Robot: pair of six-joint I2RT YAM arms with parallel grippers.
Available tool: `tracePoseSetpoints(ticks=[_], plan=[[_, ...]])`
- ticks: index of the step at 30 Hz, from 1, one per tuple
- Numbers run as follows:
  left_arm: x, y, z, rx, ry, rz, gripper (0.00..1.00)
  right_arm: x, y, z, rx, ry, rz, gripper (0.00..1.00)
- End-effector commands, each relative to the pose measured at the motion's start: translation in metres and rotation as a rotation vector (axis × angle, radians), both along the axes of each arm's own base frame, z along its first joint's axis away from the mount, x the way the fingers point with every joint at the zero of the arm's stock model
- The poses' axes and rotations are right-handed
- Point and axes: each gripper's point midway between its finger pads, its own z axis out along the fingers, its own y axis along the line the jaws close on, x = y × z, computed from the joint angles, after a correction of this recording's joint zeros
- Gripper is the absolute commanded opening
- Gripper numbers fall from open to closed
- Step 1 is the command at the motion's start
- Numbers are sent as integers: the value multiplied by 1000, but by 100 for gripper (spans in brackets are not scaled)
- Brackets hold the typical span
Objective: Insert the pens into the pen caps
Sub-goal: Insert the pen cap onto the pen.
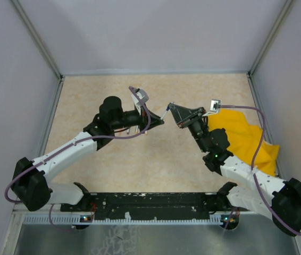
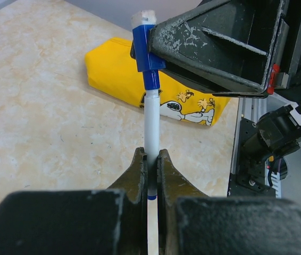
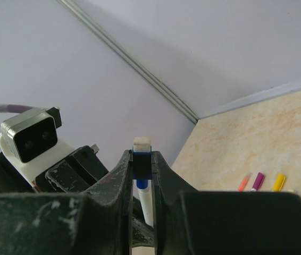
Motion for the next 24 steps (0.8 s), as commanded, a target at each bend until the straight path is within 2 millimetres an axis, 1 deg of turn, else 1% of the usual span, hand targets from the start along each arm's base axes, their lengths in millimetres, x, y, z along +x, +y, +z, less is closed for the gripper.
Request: tracePoseSetpoints(ticks=[1, 4, 10, 15, 17, 20, 24], plan=[[-2, 0, 12, -31, -35, -4, 0, -5, 3, 1, -32, -42, 22, 0], [-3, 0, 14, -38, -33, -2, 0, -9, 8, -8, -43, -43, 52, 0], [-3, 1, 14, -44, -33, 6, 0, -17, 17, -35, -80, -48, 65, 0], [-3, 2, 16, -50, -35, 9, 0, -25, 35, -53, -126, -39, 89, 0], [-3, 2, 16, -51, -35, 10, 0, -27, 40, -59, -121, -29, 99, 0], [-2, 4, 16, -53, -39, 19, 0, -29, 41, -68, -101, -11, 103, 0], [-2, 6, 19, -59, -46, 32, 0, -28, 42, -82, -124, 15, 100, 0]])
